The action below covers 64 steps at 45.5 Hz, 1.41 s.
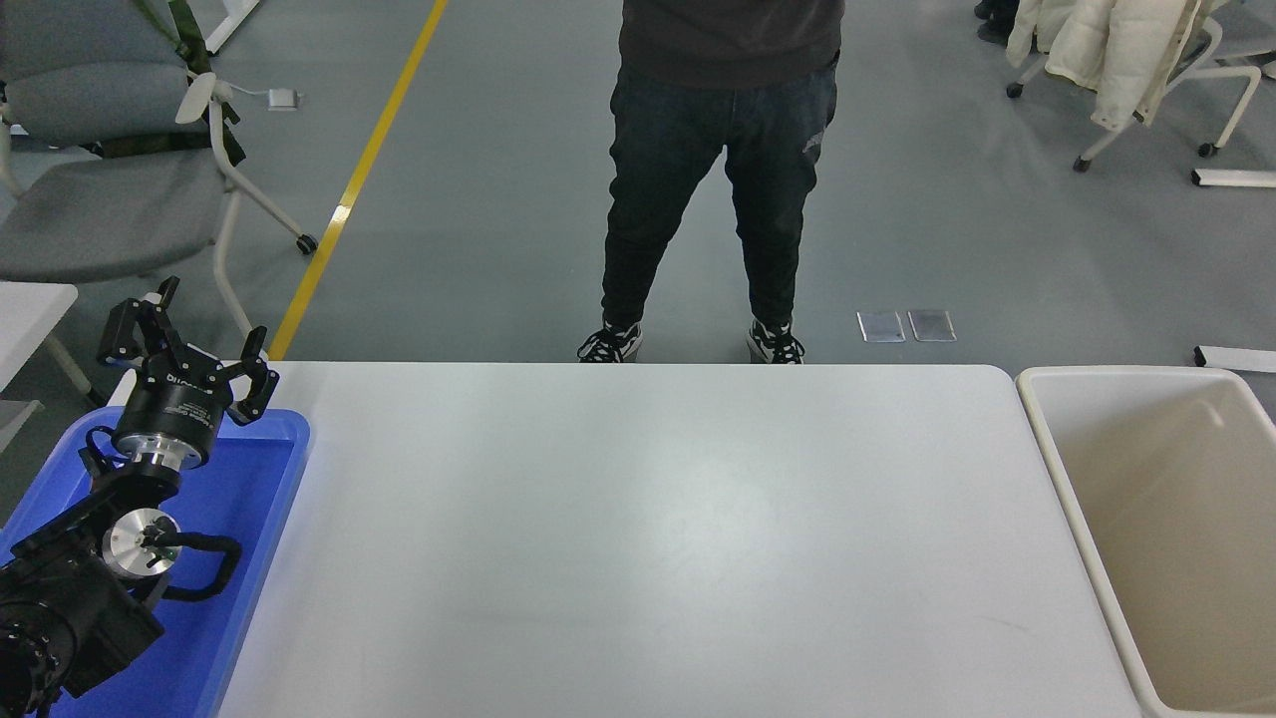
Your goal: Clean the table surface
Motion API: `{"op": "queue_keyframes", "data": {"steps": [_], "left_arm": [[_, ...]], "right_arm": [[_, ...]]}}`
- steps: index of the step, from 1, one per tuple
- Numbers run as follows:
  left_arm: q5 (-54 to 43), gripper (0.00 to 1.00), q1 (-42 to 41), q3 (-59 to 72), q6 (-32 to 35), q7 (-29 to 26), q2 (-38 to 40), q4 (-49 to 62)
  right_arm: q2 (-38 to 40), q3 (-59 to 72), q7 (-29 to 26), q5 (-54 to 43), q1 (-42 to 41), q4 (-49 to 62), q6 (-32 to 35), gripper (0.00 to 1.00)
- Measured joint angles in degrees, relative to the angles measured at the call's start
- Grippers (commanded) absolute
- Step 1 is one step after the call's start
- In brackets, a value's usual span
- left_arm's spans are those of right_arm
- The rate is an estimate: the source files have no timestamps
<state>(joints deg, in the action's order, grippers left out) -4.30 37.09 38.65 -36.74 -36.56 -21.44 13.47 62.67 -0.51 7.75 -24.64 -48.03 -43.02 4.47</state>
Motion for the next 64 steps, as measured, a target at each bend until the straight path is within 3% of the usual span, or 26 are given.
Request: {"op": "queue_keyframes", "data": {"steps": [20, 41, 56, 57, 60, 61, 64], "left_arm": [[0.0, 1.00, 0.0, 0.0, 0.0, 0.0, 0.0, 0.0], [0.0, 1.00, 0.0, 0.0, 0.0, 0.0, 0.0, 0.0], [0.0, 1.00, 0.0, 0.0, 0.0, 0.0, 0.0, 0.0], [0.0, 1.00, 0.0, 0.0, 0.0, 0.0, 0.0, 0.0], [0.0, 1.00, 0.0, 0.0, 0.0, 0.0, 0.0, 0.0], [0.0, 1.00, 0.0, 0.0, 0.0, 0.0, 0.0, 0.0], [0.0, 1.00, 0.0, 0.0, 0.0, 0.0, 0.0, 0.0]], "right_arm": [[-18.2, -0.2, 1.9, 6.8, 8.6, 26.1, 0.5, 0.00], [-32.4, -0.2, 1.5, 7.8, 9.6, 40.3, -0.6, 0.00], [-36.2, -0.2, 0.7, 7.9, 9.6, 43.2, -4.6, 0.01], [-36.2, -0.2, 0.6, 7.9, 9.5, 43.3, -4.7, 0.13], [-36.5, -0.2, 0.5, 7.9, 9.5, 43.5, -5.1, 0.81], [-36.6, -0.2, 0.5, 7.9, 9.5, 43.5, -5.2, 0.97], [-36.7, -0.2, 0.5, 7.9, 9.4, 43.7, -5.5, 0.99]]}}
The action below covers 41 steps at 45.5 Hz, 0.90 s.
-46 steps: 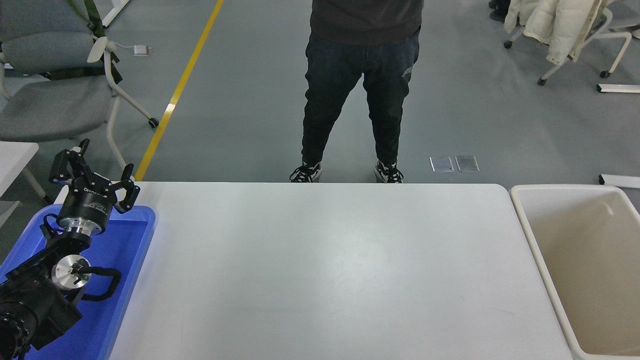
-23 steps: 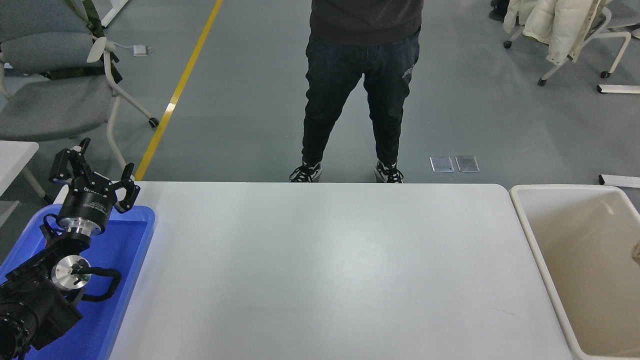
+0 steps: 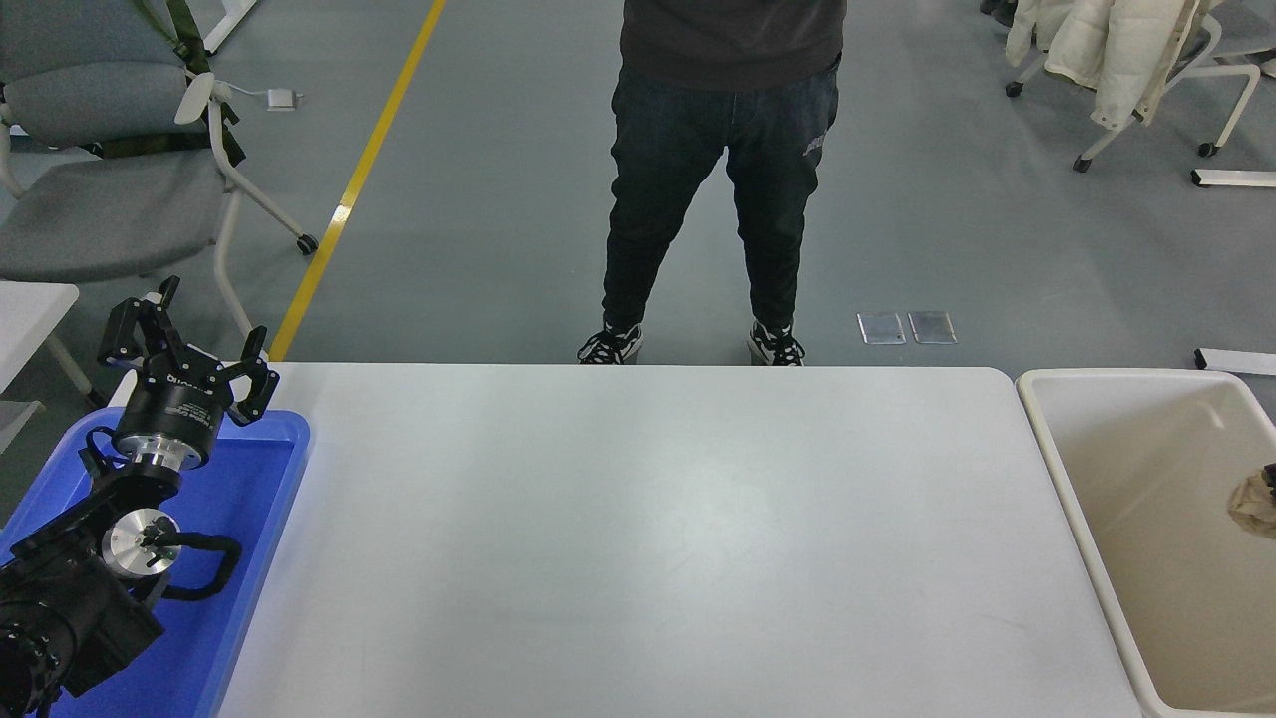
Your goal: Clean the table surface
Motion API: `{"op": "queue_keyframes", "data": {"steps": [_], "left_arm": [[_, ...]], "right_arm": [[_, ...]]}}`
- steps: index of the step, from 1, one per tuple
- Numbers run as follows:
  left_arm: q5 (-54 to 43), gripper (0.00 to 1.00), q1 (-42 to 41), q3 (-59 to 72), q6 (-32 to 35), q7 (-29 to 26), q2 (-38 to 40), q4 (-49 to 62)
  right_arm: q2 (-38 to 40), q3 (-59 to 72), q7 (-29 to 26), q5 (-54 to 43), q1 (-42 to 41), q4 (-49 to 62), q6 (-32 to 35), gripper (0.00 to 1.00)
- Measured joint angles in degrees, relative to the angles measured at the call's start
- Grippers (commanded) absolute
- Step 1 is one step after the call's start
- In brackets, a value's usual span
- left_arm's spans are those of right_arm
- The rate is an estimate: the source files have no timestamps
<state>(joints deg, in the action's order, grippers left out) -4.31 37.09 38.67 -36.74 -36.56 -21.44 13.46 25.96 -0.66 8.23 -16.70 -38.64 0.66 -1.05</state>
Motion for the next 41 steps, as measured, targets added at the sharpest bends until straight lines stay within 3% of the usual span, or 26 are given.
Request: {"op": "queue_keyframes", "data": {"steps": [24, 41], "left_arm": [[0.0, 1.00, 0.0, 0.0, 0.0, 0.0, 0.0, 0.0], [0.0, 1.00, 0.0, 0.0, 0.0, 0.0, 0.0, 0.0]], "right_arm": [[-0.1, 0.0, -0.1, 0.7, -1.5, 0.3, -0.9, 0.99], [0.2, -5.0, 0.9, 8.3, -4.4, 0.2, 0.0, 0.99]]}}
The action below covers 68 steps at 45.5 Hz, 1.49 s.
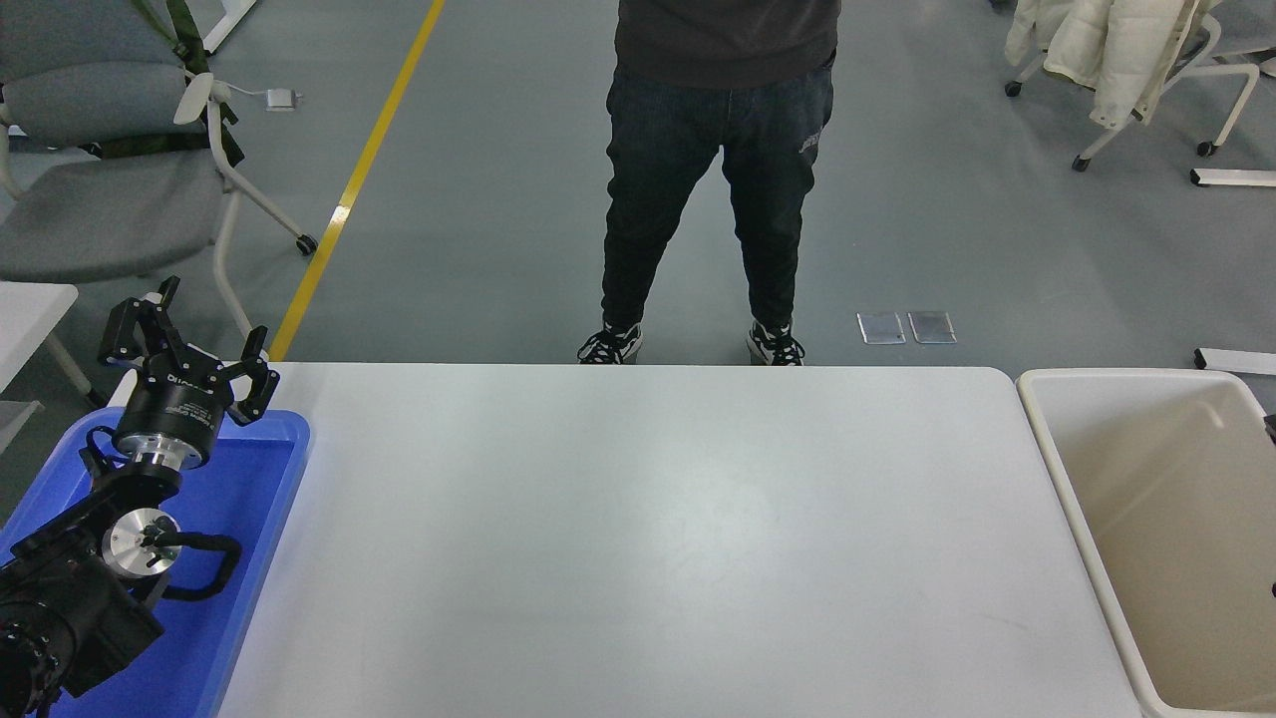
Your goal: Clean the table surface
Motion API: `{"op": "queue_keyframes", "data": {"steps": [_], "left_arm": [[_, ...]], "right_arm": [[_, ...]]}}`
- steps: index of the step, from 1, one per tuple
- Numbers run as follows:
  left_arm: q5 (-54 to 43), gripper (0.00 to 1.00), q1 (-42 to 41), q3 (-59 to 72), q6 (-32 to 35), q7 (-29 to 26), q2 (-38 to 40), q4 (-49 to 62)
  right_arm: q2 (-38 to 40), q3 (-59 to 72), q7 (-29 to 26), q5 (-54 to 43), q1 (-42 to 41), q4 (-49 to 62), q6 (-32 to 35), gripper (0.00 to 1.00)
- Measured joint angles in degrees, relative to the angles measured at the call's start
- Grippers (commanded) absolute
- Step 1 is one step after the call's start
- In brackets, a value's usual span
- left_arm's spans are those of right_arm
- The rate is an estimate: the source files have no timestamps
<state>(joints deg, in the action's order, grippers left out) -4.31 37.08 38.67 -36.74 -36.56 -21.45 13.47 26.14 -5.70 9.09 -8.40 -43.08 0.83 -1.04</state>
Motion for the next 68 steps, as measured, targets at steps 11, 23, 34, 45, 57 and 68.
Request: {"op": "queue_keyframes", "data": {"steps": [11, 23, 34, 45, 57, 68], "left_arm": [[0.0, 1.00, 0.0, 0.0, 0.0, 0.0, 0.0, 0.0], [0.0, 1.00, 0.0, 0.0, 0.0, 0.0, 0.0, 0.0], [0.0, 1.00, 0.0, 0.0, 0.0, 0.0, 0.0, 0.0], [0.0, 1.00, 0.0, 0.0, 0.0, 0.0, 0.0, 0.0], [0.0, 1.00, 0.0, 0.0, 0.0, 0.0, 0.0, 0.0], [0.0, 1.00, 0.0, 0.0, -0.1, 0.0, 0.0, 0.0]], "right_arm": [[0.5, -16.0, 0.6, 5.0, -0.5, -4.6, 3.9, 0.99], [2.6, -36.7, 1.1, 6.2, 5.4, -19.9, 7.3, 0.99], [2.0, -49.7, 4.0, 0.3, 12.4, -35.4, 8.1, 0.99], [-2.9, -56.9, 9.8, -9.7, 16.1, -42.5, 8.0, 0.99], [-7.6, -59.3, 14.4, -14.9, 17.3, -44.3, 7.8, 0.99], [-10.2, -59.7, 15.8, -17.3, 17.4, -43.7, 7.7, 0.99]]}}
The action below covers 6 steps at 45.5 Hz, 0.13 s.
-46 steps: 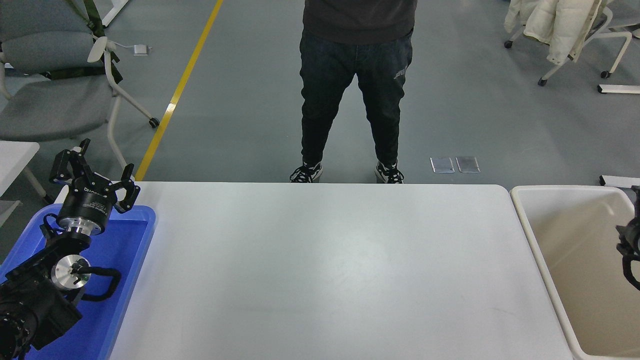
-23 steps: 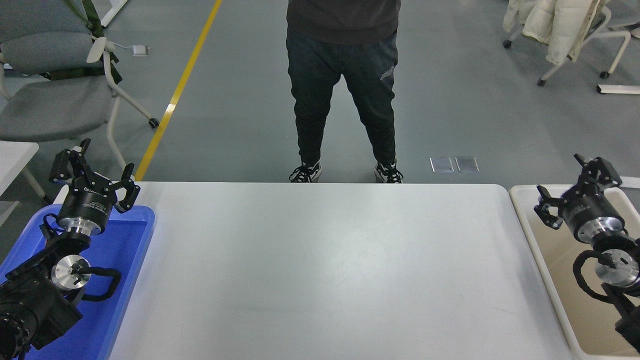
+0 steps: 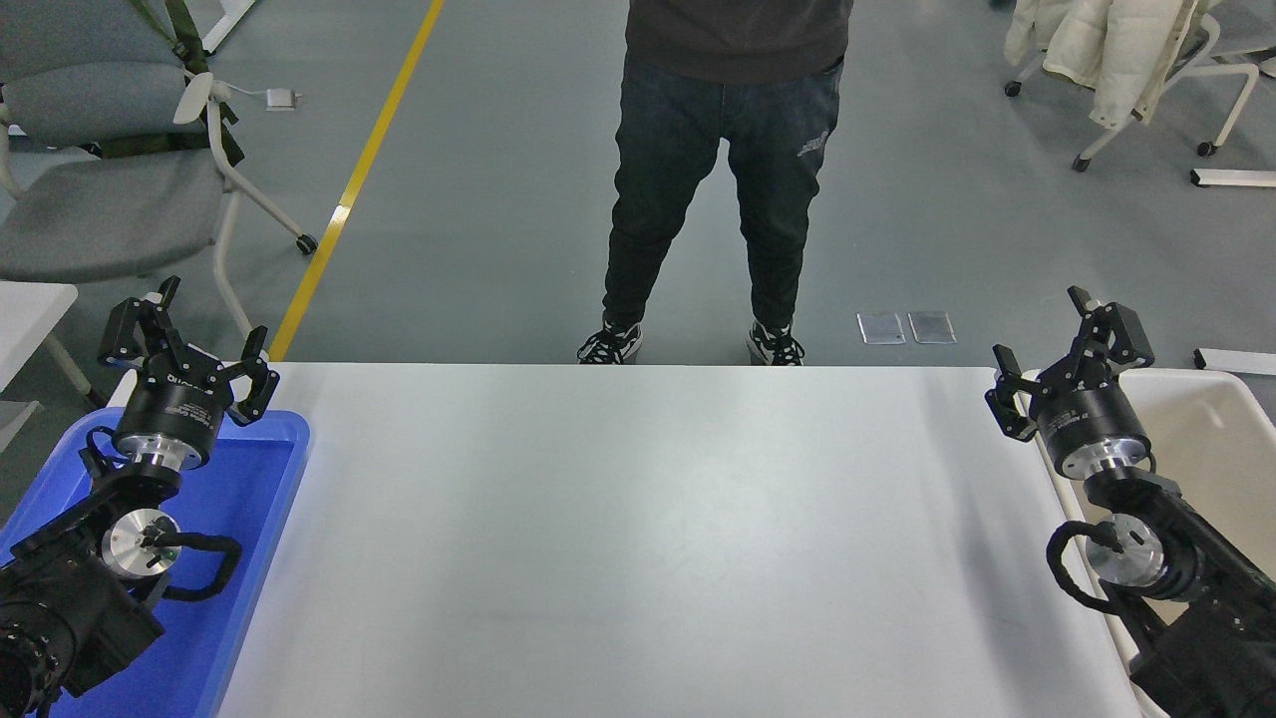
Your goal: Clean the table surface
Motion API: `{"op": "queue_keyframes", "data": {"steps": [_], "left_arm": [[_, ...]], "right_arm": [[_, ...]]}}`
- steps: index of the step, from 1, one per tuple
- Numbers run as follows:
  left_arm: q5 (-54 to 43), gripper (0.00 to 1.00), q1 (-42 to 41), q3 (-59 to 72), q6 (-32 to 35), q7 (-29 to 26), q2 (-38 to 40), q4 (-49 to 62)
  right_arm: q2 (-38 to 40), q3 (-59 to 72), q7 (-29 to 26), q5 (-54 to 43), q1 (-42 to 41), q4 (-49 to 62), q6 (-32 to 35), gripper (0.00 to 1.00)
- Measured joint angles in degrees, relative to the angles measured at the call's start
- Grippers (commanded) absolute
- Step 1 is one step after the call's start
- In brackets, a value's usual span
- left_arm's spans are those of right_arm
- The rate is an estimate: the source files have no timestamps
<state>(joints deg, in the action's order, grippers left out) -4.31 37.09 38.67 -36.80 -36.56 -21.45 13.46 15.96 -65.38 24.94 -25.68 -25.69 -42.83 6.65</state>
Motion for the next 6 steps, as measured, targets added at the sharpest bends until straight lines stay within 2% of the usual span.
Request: {"op": "queue_keyframes", "data": {"steps": [6], "left_arm": [[0.0, 1.00, 0.0, 0.0, 0.0, 0.0, 0.0, 0.0]], "right_arm": [[-0.6, 0.0, 0.3, -0.5, 0.0, 0.1, 0.0, 0.99]]}}
